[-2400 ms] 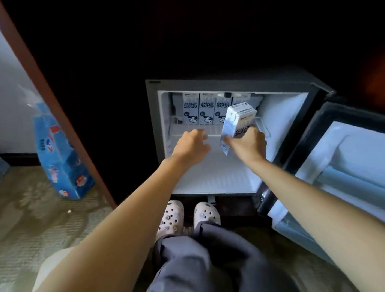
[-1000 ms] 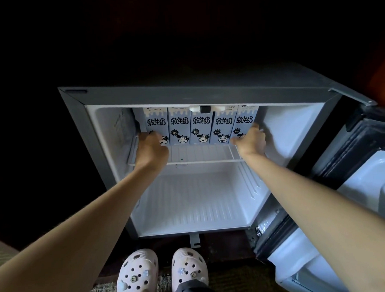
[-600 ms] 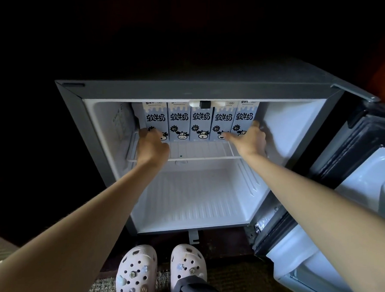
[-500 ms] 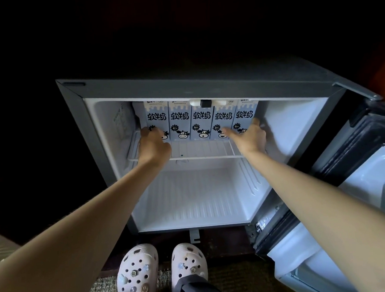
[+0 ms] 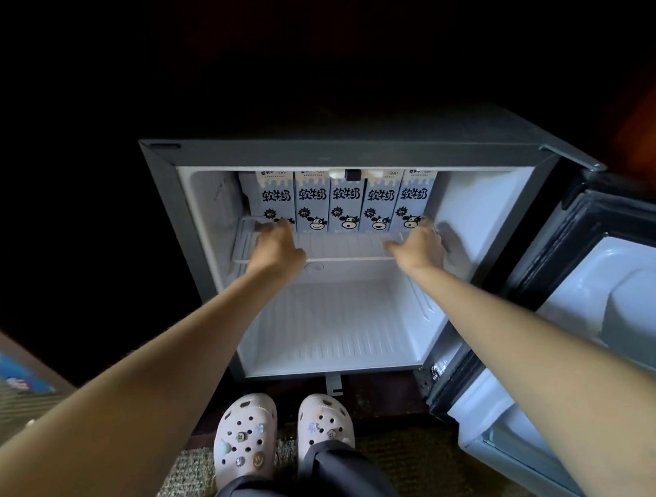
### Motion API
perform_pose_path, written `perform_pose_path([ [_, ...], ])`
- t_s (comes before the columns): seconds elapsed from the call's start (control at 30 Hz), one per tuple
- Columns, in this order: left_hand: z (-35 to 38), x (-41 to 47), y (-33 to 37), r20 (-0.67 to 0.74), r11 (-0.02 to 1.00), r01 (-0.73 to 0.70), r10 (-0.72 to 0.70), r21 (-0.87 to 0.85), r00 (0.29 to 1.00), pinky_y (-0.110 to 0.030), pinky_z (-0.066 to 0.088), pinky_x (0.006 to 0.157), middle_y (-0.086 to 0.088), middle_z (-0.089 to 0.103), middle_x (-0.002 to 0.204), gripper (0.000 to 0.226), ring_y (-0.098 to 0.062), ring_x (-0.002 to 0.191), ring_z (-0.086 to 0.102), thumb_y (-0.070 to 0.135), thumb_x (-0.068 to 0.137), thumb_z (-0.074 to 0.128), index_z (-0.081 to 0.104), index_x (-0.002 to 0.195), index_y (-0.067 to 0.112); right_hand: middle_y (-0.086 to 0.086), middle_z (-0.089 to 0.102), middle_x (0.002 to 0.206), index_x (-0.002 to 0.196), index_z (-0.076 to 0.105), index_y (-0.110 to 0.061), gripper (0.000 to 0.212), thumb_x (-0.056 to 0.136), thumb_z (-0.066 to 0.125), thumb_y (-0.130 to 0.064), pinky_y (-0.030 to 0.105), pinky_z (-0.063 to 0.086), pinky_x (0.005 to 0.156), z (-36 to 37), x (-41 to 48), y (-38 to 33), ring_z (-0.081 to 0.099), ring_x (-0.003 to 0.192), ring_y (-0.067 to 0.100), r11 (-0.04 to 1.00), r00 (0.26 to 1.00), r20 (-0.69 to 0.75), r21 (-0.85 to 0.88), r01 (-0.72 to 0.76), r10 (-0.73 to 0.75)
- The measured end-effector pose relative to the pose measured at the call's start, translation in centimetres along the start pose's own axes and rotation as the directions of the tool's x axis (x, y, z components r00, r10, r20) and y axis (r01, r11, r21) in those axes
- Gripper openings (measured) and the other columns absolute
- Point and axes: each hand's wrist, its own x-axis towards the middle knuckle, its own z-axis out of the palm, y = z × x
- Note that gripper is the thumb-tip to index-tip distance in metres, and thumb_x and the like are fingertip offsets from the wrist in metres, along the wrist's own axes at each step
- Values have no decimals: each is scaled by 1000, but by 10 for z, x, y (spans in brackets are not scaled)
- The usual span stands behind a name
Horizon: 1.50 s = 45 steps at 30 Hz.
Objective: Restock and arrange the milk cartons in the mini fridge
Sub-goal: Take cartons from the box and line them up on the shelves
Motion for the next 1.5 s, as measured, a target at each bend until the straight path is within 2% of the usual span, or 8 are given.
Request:
perform_pose_path([
  [0.2, -40, -65, -3, -48, 998, -15, 18, 61, 999, -34, 44, 92, -18, 53, 130, 43, -34, 116, 53, 6, 86, 46, 50, 129, 8, 19, 57, 120, 115, 52, 5, 28, 91, 54, -9, 38, 46, 97, 2, -90, -37, 54, 110, 32, 976, 976, -16, 22, 217, -216],
  [0.43, -93, -198, -91, -239, 993, 114, -103, 35, 966, -33, 44, 87, -13, 57, 124, 34, -33, 112, 56, 8, 88, 48, 60, 119, 9, 15, 65, 108, 102, 62, 0, 22, 88, 46, -6, 33, 44, 81, 31, -238, -97, 59, 102, 34, 911, 865, 287, 156, 382, -412],
  [0.57, -112, -266, -162, -297, 938, 346, -329, 6, 897, -34, 41, 90, -16, 59, 120, 31, -34, 114, 53, 6, 87, 48, 62, 114, 7, 12, 66, 108, 102, 64, -5, 20, 91, 47, -10, 38, 45, 92, 70, -318, -120, 58, 105, 31, 874, 730, 493, 162, 458, -474],
  [0.73, -106, -333, -240, -231, 863, 505, -490, 4, 840, -27, 41, 81, -10, 66, 102, 27, -26, 98, 58, 1, 82, 51, 66, 105, 0, 13, 67, 108, 95, 67, -7, 23, 88, 45, -9, 35, 46, 88, 134, -400, -119, 59, 106, 31, 869, 586, 685, 148, 471, -434],
  [0.9, -67, -365, -285, -27, 763, 645, -644, 46, 764, -29, 43, 86, -17, 61, 120, 29, -31, 115, 54, 1, 85, 48, 60, 111, 1, 11, 61, 118, 107, 63, -8, 29, 92, 39, -4, 32, 45, 87, 178, -421, -83, 54, 112, 29, 821, 414, 839, 65, 567, -353],
  [1.1, -24, -362, -302, 125, 710, 702, -702, 46, 702, -36, 44, 87, -18, 58, 120, 33, -32, 111, 55, 18, 89, 55, 51, 116, -1, 12, 58, 117, 107, 58, -11, 19, 95, 43, -13, 34, 45, 79, 205, -403, -66, 56, 106, 30, 701, 372, 860, -23, 712, -350],
  [1.3, 1, -353, -311, 203, 671, 741, -730, 29, 653, -38, 53, 83, -11, 57, 114, 38, -27, 102, 59, 22, 89, 57, 43, 121, 7, 10, 48, 133, 127, 48, -8, 33, 94, 44, -6, 37, 40, 98, 226, -405, -64, 44, 124, 26, 482, 238, 861, 9, 876, -449],
  [1.5, -11, -344, -326, 232, 668, 730, -740, 145, 631, -32, 49, 81, -9, 60, 113, 35, -25, 104, 59, 25, 84, 64, 53, 112, 6, 11, 42, 133, 125, 43, -7, 39, 89, 57, -11, 37, 39, 100, 241, -397, -65, 45, 123, 26, 411, 238, 859, -35, 911, -454],
])
